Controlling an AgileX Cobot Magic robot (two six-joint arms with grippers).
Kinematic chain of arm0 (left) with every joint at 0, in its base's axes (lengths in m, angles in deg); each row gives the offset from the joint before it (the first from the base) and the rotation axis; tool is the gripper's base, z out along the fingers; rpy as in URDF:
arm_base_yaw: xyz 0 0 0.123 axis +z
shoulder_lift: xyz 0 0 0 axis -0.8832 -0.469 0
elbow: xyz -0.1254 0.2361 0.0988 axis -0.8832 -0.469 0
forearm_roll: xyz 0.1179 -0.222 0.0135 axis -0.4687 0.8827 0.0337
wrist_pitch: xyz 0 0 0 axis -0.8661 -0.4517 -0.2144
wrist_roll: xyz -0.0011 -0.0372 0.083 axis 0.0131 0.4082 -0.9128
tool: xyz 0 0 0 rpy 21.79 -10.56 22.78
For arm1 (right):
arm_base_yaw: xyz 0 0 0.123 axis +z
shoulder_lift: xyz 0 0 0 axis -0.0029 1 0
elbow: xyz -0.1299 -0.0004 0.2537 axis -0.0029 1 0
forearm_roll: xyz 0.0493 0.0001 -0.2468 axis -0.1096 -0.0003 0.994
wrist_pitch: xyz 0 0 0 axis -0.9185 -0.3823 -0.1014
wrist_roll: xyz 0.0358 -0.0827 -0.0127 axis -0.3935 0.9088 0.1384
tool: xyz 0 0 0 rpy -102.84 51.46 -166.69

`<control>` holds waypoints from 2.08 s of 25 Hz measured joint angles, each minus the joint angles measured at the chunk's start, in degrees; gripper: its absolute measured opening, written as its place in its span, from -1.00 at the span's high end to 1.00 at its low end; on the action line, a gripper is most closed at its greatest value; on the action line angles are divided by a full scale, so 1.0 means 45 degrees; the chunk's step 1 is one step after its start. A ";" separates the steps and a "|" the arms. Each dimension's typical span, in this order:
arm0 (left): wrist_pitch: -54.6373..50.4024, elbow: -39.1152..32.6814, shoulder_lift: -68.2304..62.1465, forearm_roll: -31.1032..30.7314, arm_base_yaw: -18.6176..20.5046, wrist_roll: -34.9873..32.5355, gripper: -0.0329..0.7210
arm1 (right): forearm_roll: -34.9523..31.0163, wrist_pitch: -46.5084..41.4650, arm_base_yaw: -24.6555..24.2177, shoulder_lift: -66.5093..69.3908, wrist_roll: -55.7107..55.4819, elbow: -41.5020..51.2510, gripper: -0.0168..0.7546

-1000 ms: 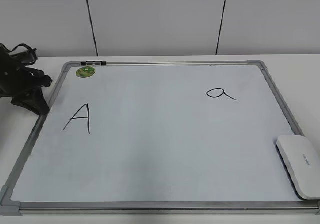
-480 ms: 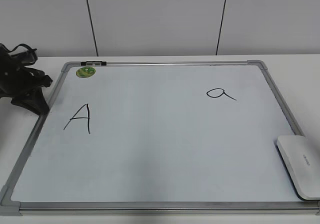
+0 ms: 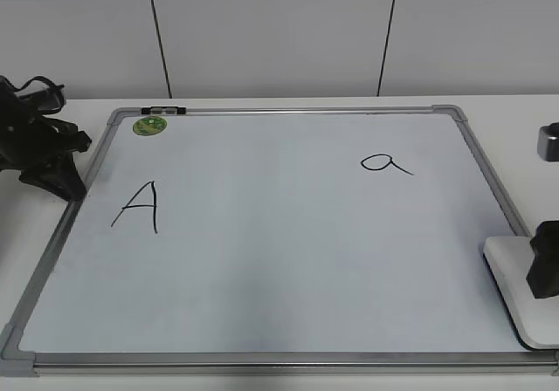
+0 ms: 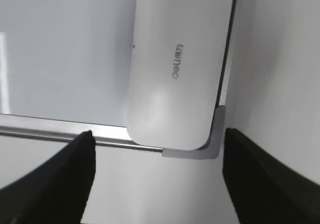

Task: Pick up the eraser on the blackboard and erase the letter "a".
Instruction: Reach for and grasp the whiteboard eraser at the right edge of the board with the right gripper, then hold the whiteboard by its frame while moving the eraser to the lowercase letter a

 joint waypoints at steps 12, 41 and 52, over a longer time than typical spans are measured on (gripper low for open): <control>-0.0021 0.0000 0.0000 -0.0045 0.0000 0.0000 0.82 | 0.0530 0.1900 0.0000 0.2121 -0.0500 -0.0079 -0.71; -0.0021 0.0000 0.0000 -0.0074 0.0000 0.0000 0.82 | 0.1133 0.2878 0.0000 0.3755 -0.1922 -0.0374 -0.42; -0.0021 0.0009 0.0000 -0.0080 0.0000 0.0000 0.82 | 0.1223 0.0268 0.0025 0.2889 -0.1137 -0.2205 -0.42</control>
